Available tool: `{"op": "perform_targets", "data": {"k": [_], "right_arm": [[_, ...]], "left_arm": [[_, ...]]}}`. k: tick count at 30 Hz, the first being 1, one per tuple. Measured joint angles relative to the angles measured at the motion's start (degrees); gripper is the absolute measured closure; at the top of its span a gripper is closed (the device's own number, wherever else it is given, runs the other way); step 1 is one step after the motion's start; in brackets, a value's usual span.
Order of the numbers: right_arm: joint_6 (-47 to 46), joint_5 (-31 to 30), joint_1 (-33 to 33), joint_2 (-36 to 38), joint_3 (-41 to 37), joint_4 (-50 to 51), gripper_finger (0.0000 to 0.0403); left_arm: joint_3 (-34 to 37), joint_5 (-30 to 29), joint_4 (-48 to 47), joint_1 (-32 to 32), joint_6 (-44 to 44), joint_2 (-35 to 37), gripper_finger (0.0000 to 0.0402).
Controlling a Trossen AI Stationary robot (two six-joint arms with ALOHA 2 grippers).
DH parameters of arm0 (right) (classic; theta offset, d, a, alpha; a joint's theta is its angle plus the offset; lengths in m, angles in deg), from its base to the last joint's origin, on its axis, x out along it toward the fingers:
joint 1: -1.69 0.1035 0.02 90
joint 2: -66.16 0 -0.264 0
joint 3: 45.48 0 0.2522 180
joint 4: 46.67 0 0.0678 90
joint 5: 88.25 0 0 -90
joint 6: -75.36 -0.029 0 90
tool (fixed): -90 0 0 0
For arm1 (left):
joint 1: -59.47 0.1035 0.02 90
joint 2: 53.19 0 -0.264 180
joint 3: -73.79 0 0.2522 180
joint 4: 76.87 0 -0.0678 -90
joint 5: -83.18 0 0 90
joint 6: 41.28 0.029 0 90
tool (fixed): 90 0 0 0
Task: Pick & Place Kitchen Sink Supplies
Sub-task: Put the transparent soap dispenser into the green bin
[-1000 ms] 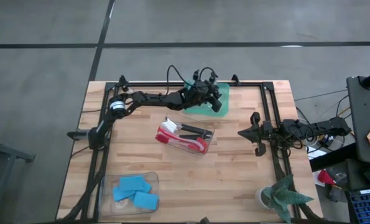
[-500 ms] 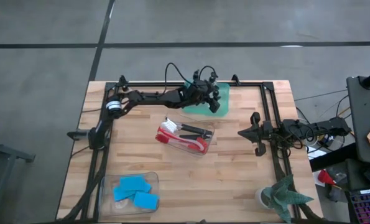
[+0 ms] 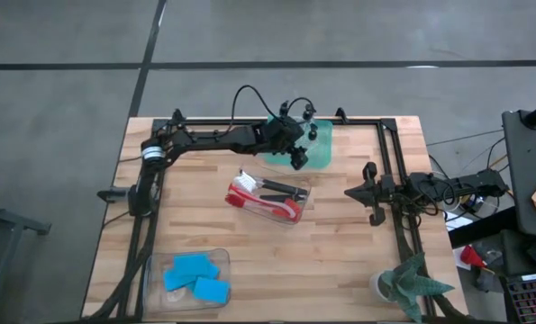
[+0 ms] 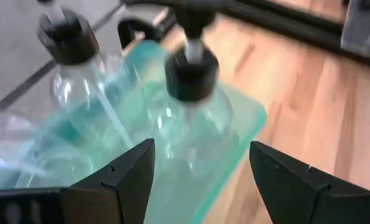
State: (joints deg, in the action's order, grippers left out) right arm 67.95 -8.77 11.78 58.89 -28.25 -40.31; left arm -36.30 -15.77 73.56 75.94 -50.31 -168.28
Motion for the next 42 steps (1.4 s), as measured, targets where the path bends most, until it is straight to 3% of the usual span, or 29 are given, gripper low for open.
{"op": "perform_targets", "data": {"k": [13,21,25,32,42], "right_arm": [[0.0,0.0,0.0,0.0,0.0,0.0,0.0394],[0.1,-0.1,0.0,0.0,0.0,0.0,0.0394],[0.0,-0.1,0.0,0.0,0.0,0.0,0.0394],[0.1,0.0,0.0,0.0,0.0,0.0,0.0394],[0.1,0.0,0.0,0.0,0.0,0.0,0.0394]], "left_arm": [[0.0,-0.1,-12.5,-3.1,-0.1,2.5,0.0147],[4.4,-11.3,-12.4,-6.9,0.6,8.6,0.0147],[13.7,-13.4,-5.8,-8.6,0.3,15.8,0.0147],[37.6,-23.0,10.1,-10.1,-3.1,34.5,0.0147],[62.0,-22.6,17.0,-10.7,-9.4,56.3,0.0147]]}}
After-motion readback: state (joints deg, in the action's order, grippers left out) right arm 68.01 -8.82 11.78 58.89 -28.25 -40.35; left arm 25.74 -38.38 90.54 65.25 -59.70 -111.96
